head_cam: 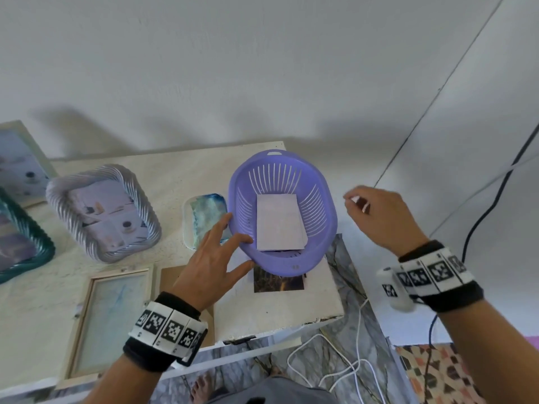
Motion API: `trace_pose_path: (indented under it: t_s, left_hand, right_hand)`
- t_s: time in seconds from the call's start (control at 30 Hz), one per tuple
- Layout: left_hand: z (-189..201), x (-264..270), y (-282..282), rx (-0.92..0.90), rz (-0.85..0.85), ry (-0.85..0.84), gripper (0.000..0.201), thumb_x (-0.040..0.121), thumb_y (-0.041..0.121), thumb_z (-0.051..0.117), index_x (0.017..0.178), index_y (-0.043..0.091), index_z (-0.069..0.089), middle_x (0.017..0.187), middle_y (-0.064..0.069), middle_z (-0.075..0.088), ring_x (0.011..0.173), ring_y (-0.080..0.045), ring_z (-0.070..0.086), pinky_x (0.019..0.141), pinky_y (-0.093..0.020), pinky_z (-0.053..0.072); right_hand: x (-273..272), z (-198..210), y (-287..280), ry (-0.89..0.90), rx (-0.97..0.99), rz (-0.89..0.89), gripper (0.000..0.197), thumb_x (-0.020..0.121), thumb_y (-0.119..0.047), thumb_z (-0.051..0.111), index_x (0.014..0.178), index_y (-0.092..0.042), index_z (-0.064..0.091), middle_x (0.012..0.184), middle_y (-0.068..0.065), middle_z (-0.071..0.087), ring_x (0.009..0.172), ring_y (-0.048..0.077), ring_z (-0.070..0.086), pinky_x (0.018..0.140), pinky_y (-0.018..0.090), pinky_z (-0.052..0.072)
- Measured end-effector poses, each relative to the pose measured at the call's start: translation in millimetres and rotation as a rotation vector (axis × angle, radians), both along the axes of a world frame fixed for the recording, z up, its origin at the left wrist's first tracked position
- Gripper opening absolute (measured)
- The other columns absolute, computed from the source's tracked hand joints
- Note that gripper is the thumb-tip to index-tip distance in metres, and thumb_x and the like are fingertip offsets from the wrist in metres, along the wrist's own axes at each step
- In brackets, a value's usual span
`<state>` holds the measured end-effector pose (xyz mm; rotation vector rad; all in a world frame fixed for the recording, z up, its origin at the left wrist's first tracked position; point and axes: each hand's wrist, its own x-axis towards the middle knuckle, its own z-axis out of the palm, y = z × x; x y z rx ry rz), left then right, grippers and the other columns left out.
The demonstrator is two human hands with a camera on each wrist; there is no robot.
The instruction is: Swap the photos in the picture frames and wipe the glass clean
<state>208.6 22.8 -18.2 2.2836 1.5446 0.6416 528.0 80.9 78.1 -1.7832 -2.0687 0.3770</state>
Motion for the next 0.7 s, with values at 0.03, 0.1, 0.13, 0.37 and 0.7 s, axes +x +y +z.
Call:
trace_pose_path:
  t_s: [0.03, 0.1, 0.13, 0.37, 0.7]
  left_hand:
    - [0.6, 0.5, -0.3, 0.001, -0.002, 0.0, 0.043, 0.084, 0.046, 0.067, 0.123, 0.03, 0.056, 0.157, -0.011, 0.028, 0.136, -0.034, 0.044, 0.099, -0.047, 0.049]
    - [2.0, 0.8, -0.9, -0.004, -0.006, -0.004, 0.045, 0.084, 0.048, 0.067, 0.124, 0.031, 0.056, 0.158, -0.01, 0.027, 0.136, -0.034, 0.043, 0.099, -0.045, 0.049]
    - [2.8, 1.0, -1.2, -0.006, -0.008, -0.008, 0.045, 0.084, 0.049, 0.067, 0.124, 0.032, 0.055, 0.158, -0.01, 0.027, 0.136, -0.033, 0.043, 0.099, -0.045, 0.049]
    - [6.9, 1.6, -3.7, -0.007, -0.018, -0.019, 0.046, 0.088, 0.058, 0.056, 0.125, 0.032, 0.054, 0.16, -0.01, 0.025, 0.135, -0.033, 0.044, 0.095, -0.046, 0.052]
    - [8.7, 2.9, -4.6, -0.01, -0.011, -0.023, 0.047, 0.09, 0.061, 0.046, 0.125, 0.031, 0.052, 0.16, -0.01, 0.024, 0.134, -0.033, 0.045, 0.097, -0.043, 0.051]
  right_hand:
    - [-9.0, 10.3, 11.9, -0.012, 0.01, 0.056, 0.017, 0.094, -0.024, 0.058, 0.104, -0.016, 0.068, 0.081, -0.002, 0.065, 0.071, 0.016, 0.059, 0.071, 0.029, 0.047]
    - [-31.3, 25.6, 36.7, -0.087, -0.02, 0.182, 0.023, 0.092, -0.027, 0.061, 0.109, -0.014, 0.068, 0.087, 0.003, 0.068, 0.079, 0.023, 0.063, 0.075, 0.032, 0.048]
    - [-44.5, 30.3, 49.9, -0.158, -0.056, 0.24, 0.028, 0.092, -0.03, 0.061, 0.114, -0.015, 0.067, 0.093, 0.004, 0.069, 0.086, 0.025, 0.064, 0.077, 0.031, 0.046]
    - [-147.9, 13.1, 120.8, -0.577, -0.256, 0.464, 0.032, 0.085, -0.033, 0.07, 0.097, -0.006, 0.057, 0.097, 0.008, 0.061, 0.095, 0.029, 0.058, 0.079, 0.036, 0.049]
    - [-156.8, -52.7, 133.4, -0.874, -0.276, 0.511, 0.02, 0.076, -0.026, 0.076, 0.089, -0.016, 0.064, 0.07, 0.001, 0.063, 0.054, 0.017, 0.054, 0.053, 0.026, 0.05]
